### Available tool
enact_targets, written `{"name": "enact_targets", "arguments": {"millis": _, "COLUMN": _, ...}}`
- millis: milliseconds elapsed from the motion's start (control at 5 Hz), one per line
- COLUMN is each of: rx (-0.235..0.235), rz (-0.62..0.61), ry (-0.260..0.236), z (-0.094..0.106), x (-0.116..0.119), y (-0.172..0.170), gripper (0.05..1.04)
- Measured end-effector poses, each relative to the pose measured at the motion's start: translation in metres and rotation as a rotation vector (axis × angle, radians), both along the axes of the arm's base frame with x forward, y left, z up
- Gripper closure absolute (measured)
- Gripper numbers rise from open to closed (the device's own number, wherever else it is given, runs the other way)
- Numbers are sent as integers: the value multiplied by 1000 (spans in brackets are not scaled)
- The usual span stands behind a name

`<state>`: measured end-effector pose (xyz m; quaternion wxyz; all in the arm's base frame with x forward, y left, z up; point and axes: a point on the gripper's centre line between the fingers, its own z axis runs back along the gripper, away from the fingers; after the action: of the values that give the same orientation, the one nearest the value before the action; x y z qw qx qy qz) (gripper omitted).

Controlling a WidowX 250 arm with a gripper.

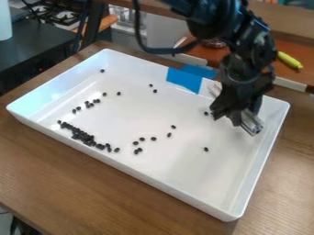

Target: Sweep into pile

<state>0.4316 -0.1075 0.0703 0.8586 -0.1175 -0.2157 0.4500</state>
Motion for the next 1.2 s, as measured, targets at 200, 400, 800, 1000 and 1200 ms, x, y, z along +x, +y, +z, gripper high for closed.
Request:
{"name": "enact_targets", "arguments": {"millis": 200, "rx": 53, "rz": -21, "ry": 32, "z": -3, "x": -2, "y": -1, "gripper": 701}}
{"name": "enact_targets", "arguments": {"millis": 400, "rx": 106, "rz": -36, "ry": 62, "z": -5, "x": -7, "y": 4, "gripper": 701}}
{"name": "enact_targets", "arguments": {"millis": 800, "rx": 209, "rz": -25, "ry": 127, "z": -16, "x": -22, "y": 12, "gripper": 700}}
{"name": "enact_targets", "arguments": {"millis": 1000, "rx": 215, "rz": -5, "ry": 144, "z": -20, "x": -25, "y": 18, "gripper": 700}}
{"name": "enact_targets", "arguments": {"millis": 1200, "rx": 210, "rz": 28, "ry": 184, "z": -24, "x": -28, "y": 34, "gripper": 700}}
